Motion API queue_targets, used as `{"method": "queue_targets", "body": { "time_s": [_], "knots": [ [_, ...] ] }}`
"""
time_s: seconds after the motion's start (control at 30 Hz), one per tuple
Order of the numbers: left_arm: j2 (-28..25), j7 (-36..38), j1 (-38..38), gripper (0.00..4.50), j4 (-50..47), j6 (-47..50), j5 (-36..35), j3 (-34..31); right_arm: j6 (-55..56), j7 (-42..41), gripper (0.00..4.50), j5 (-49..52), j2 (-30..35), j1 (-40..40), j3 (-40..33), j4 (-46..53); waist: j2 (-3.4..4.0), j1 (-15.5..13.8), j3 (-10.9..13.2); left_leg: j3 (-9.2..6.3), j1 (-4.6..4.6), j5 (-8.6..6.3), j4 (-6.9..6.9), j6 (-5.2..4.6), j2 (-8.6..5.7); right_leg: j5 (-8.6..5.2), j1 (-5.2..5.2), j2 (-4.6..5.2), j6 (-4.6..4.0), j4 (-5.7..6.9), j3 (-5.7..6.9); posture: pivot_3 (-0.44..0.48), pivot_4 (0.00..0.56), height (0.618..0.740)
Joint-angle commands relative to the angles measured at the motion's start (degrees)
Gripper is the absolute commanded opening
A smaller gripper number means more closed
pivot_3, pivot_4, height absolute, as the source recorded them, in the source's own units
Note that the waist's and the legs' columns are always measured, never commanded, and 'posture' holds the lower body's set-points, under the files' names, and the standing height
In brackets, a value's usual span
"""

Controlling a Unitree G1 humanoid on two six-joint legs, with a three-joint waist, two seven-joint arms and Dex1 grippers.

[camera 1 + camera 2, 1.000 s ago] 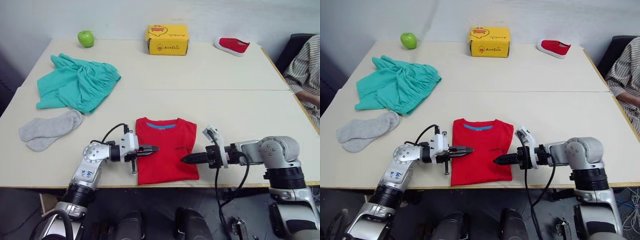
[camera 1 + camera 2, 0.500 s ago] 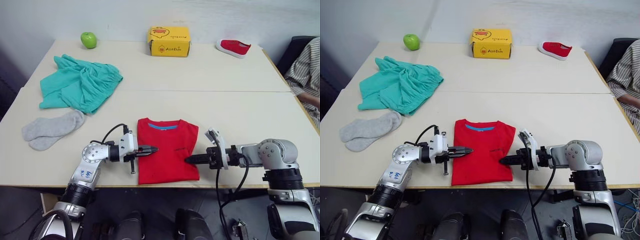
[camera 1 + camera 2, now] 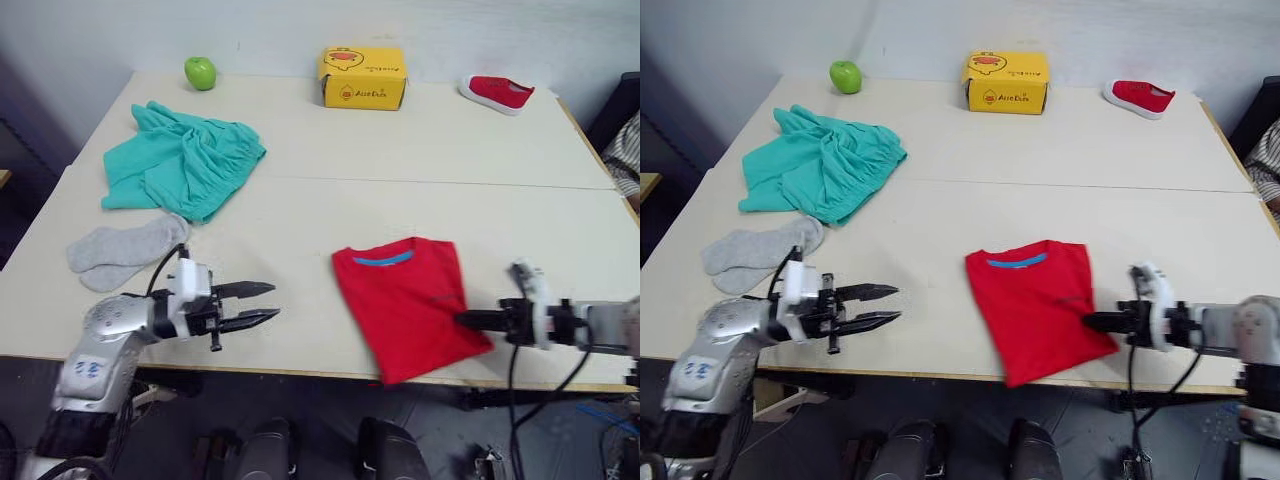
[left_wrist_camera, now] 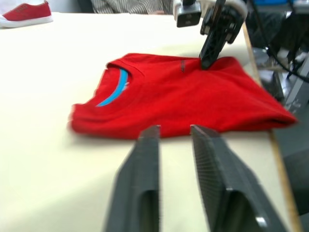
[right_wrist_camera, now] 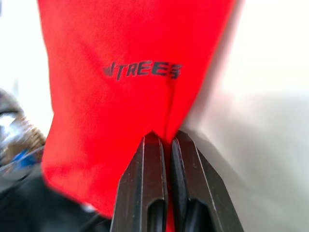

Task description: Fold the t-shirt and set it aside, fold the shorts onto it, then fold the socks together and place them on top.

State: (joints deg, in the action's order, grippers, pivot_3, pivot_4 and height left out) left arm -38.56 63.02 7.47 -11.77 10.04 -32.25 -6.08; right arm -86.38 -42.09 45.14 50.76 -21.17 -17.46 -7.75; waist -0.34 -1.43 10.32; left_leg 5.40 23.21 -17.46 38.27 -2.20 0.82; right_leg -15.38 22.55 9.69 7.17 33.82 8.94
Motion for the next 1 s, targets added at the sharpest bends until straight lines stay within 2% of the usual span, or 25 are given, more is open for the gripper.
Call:
{"method": "queue_targets", "body": {
  "time_s": [0.03,0.2,0.37,0.47,0.73,0.87,1.0],
  "knots": [
    [-1.6,-1.9,-1.6,2.83,-5.4,3.9,-3.6,-3.6,7.1,-2.2,0.0,-4.3,5.8,0.6,-2.2,-7.1,0.0,0.1,0.0,0.02,0.0,0.0,0.0,0.0,0.01,0.0,0.0,-0.01,0.0,-0.02,0.01,0.0,0.15,0.74],
    [-2.0,-3.5,-2.3,4.45,-6.9,6.4,-4.7,-6.1,16.1,-5.5,0.0,-9.9,11.0,-0.6,-0.7,-18.1,0.02,0.2,0.0,0.13,-0.02,0.12,-0.02,0.14,0.09,0.0,0.04,-0.13,0.03,0.01,0.0,0.0,0.15,0.74],
    [-3.2,-3.3,-3.1,4.48,-8.5,8.2,-6.2,-8.5,27.3,-1.4,0.0,-17.1,11.3,-7.1,-0.9,-32.6,0.07,0.6,0.0,0.17,-0.06,0.28,-0.02,0.27,0.16,-0.01,0.1,-0.19,0.02,0.0,-0.03,0.0,0.15,0.74],
    [-4.2,-2.7,-4.1,4.48,-8.9,8.6,-6.4,-9.7,30.0,-0.8,0.0,-19.3,10.7,-11.2,-0.4,-38.3,0.19,1.3,0.0,0.2,-0.06,0.3,-0.06,0.3,0.18,-0.01,0.13,-0.19,0.01,0.02,-0.04,0.0,0.15,0.74],
    [-4.5,-4.2,-6.8,4.48,-12.2,11.1,-8.3,-11.5,27.7,-2.0,0.0,-19.9,9.6,-12.6,-1.5,-39.9,0.23,1.5,0.0,0.19,-0.04,0.33,-0.09,0.33,0.19,-0.01,0.1,-0.23,0.01,0.04,-0.03,0.0,0.15,0.74],
    [-3.7,-6.0,-8.4,4.5,-14.8,12.1,-8.9,-11.2,28.2,-4.4,1.05,-19.7,11.9,-9.2,-2.9,-35.6,0.26,1.5,0.0,0.17,-0.04,0.34,-0.1,0.33,0.21,-0.01,0.1,-0.23,0.01,0.04,-0.02,0.0,0.15,0.74],
    [-1.9,-8.4,-8.8,4.5,-16.1,12.4,-9.0,-11.1,38.4,-9.8,2.47,-19.6,16.4,-4.3,-7.6,-32.3,0.6,1.0,0.2,0.16,-0.03,0.35,-0.09,0.29,0.14,-0.01,0.09,-0.19,0.02,0.04,-0.05,0.0,0.15,0.74]
  ]
}}
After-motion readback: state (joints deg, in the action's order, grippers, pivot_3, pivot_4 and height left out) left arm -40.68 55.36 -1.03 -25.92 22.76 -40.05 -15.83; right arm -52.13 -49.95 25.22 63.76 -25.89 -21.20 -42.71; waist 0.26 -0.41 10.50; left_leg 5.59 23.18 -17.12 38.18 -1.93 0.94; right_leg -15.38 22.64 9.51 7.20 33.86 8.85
